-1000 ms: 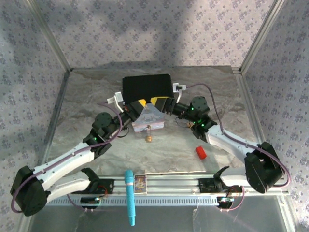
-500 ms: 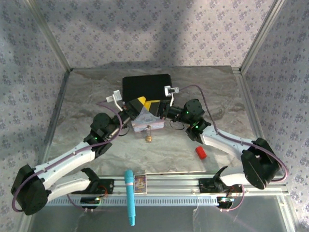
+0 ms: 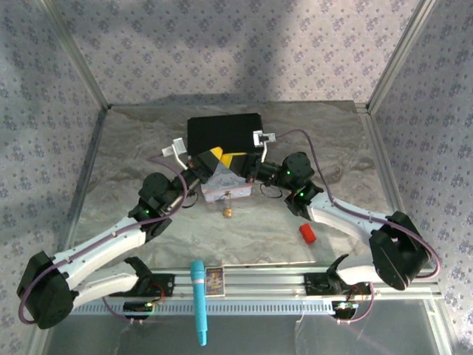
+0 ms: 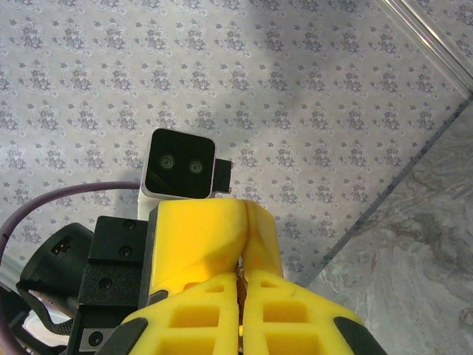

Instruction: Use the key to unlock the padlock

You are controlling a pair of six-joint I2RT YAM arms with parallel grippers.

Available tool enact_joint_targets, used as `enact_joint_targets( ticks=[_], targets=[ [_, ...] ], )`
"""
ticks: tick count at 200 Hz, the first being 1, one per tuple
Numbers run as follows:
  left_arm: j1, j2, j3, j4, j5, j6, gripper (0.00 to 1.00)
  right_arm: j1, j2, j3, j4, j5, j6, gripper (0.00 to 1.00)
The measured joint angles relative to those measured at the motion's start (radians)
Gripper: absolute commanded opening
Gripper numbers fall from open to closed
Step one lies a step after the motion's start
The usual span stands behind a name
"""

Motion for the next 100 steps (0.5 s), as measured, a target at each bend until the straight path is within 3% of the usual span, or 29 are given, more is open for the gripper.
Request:
enact_joint_targets(
  ticks=[52, 59, 83, 100],
  targets=[
    [0.0, 0.0, -0.001, -0.034, -0.009, 0.0, 0.01, -0.013, 0.0, -0.015, -0.004, -0.008, 0.007, 0.0],
    [0.0, 0.0, -0.001, -0.043, -0.011, 0.0, 0.11, -0.016, 0.0, -0.018, -0.01, -0.01, 0.006, 0.0],
    [0.002, -0.01, -0.001, -0.1, -0.036, 0.0, 0.72, -0.029, -0.007, -0.027, -0.045, -0.008, 0.003, 0.0],
    [0.011, -0.027, -0.001, -0.153, -0.063, 0.002, 0.97, -0.04, -0.02, -0.036, -0.067, 0.002, -0.003, 0.0]
  ],
)
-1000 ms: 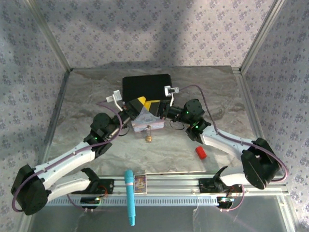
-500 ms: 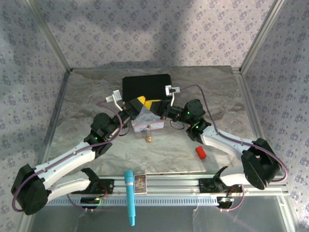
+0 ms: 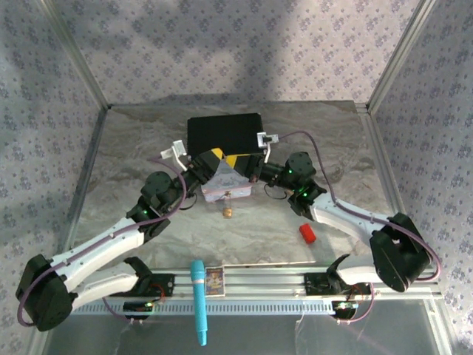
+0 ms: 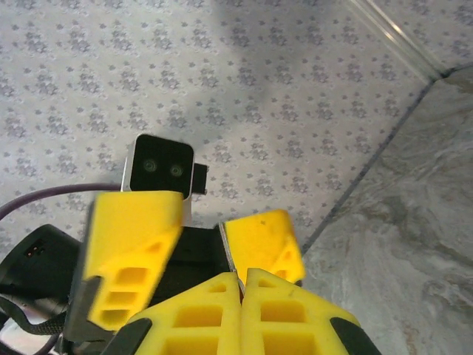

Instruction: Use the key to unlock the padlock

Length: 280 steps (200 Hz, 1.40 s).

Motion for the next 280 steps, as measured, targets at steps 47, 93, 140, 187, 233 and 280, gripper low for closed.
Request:
enact_joint_targets(
  ticks=[47, 93, 140, 187, 233, 280],
  targets=[
    [0.014, -0.072, 0.037, -0.254, -0.068, 0.045, 1.0, -0.006, -0.065, -0.054, -0.093, 0.055, -0.04, 0.0],
    [0.018, -0.089, 0.045, -0.41, -0.074, 0.093, 1.0, -0.007, -0.161, -0.177, -0.126, 0.144, -0.051, 0.0],
    [0.017, -0.073, 0.009, -0.481, -0.013, 0.123, 0.86, -0.018, -0.221, -0.206, -0.139, 0.13, -0.035, 0.0],
    [-0.02, 0.04, 0.008, -0.576, -0.011, 0.129, 0.82, -0.037, -0.274, -0.269, -0.202, 0.133, -0.023, 0.0],
    [-0.078, 0.197, 0.0, -0.592, -0.01, 0.174, 0.81, -0.041, -0.287, -0.339, -0.256, 0.134, -0.006, 0.0],
    [-0.079, 0.382, 0.0, -0.541, -0.006, 0.249, 0.75, -0.002, -0.373, -0.35, -0.378, 0.221, -0.055, 0.0]
  ],
)
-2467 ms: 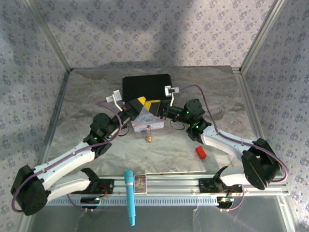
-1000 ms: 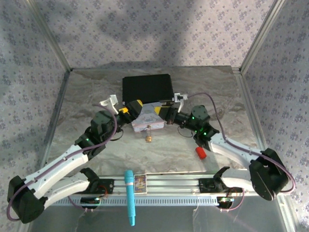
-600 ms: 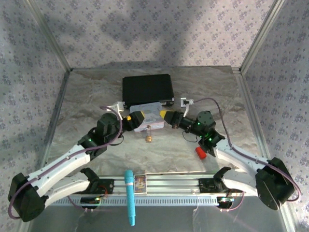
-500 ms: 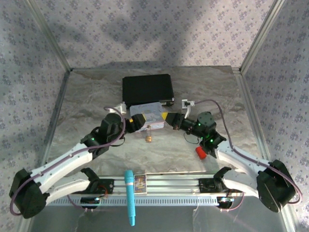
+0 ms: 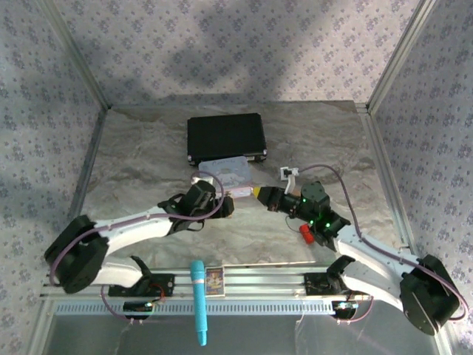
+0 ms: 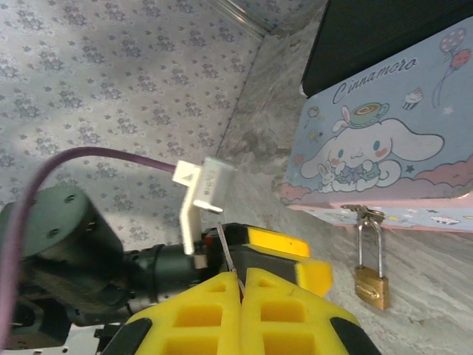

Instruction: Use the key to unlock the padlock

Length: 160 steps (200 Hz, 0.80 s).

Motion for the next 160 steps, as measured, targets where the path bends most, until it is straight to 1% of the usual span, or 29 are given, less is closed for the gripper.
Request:
enact_joint_targets(
  ticks=[26, 62, 75, 94, 123, 138, 149, 160],
  targets=[
    [-0.005, 0.085, 0.0, 0.035, 0.014, 0.048, 0.75, 0.014, -0.005, -0.001, -0.047, 0.037, -0.022, 0.0],
    [-0.029, 0.143, 0.012, 0.074, -0.013, 0.079, 0.74, 0.031, -0.005, -0.016, -0.081, 0.075, -0.035, 0.0],
    [-0.029, 0.177, 0.017, 0.095, -0.024, 0.082, 0.72, 0.031, -0.005, -0.019, -0.092, 0.087, -0.037, 0.0],
    [-0.029, 0.194, 0.031, 0.096, -0.035, 0.081, 0.68, 0.031, -0.004, -0.02, -0.099, 0.101, -0.04, 0.0],
    [-0.029, 0.218, 0.049, 0.082, -0.063, 0.077, 0.55, 0.031, 0.001, -0.021, -0.109, 0.119, -0.046, 0.0],
    [-0.029, 0.225, 0.055, 0.078, -0.074, 0.075, 0.5, 0.031, 0.012, -0.028, -0.109, 0.127, -0.048, 0.0],
    [-0.03, 0.23, 0.059, 0.076, -0.081, 0.07, 0.49, 0.031, 0.024, -0.033, -0.111, 0.13, -0.048, 0.0],
    [-0.031, 0.233, 0.06, 0.076, -0.087, 0.069, 0.45, 0.031, 0.035, -0.034, -0.117, 0.137, -0.048, 0.0]
  ],
)
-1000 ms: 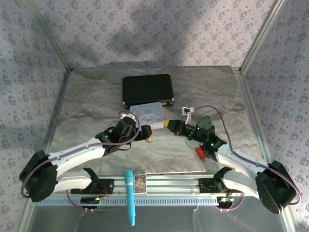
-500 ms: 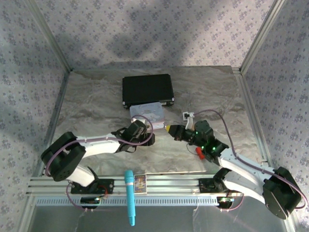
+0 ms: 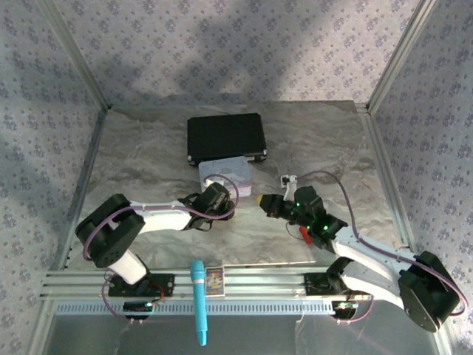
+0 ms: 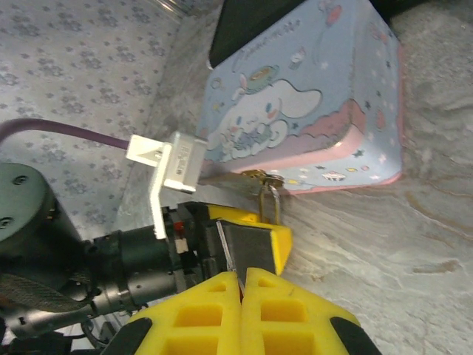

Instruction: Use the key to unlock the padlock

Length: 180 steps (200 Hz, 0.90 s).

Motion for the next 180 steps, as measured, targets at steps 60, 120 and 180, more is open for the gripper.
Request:
enact_joint_targets(
  ticks=[60, 120, 180],
  targets=[
    [-0.02, 0.032, 0.006, 0.092, 0.013, -0.078, 0.19, 0.0, 0.06, -0.005, 0.006, 0.008, 0.003, 0.0],
    [-0.02, 0.023, -0.046, 0.193, 0.028, -0.28, 0.13, 0.016, 0.146, -0.031, 0.058, 0.019, 0.062, 0.0],
    [-0.027, -0.044, -0.097, 0.246, 0.003, -0.504, 0.1, 0.031, 0.378, -0.057, 0.271, -0.028, 0.251, 0.0]
  ],
)
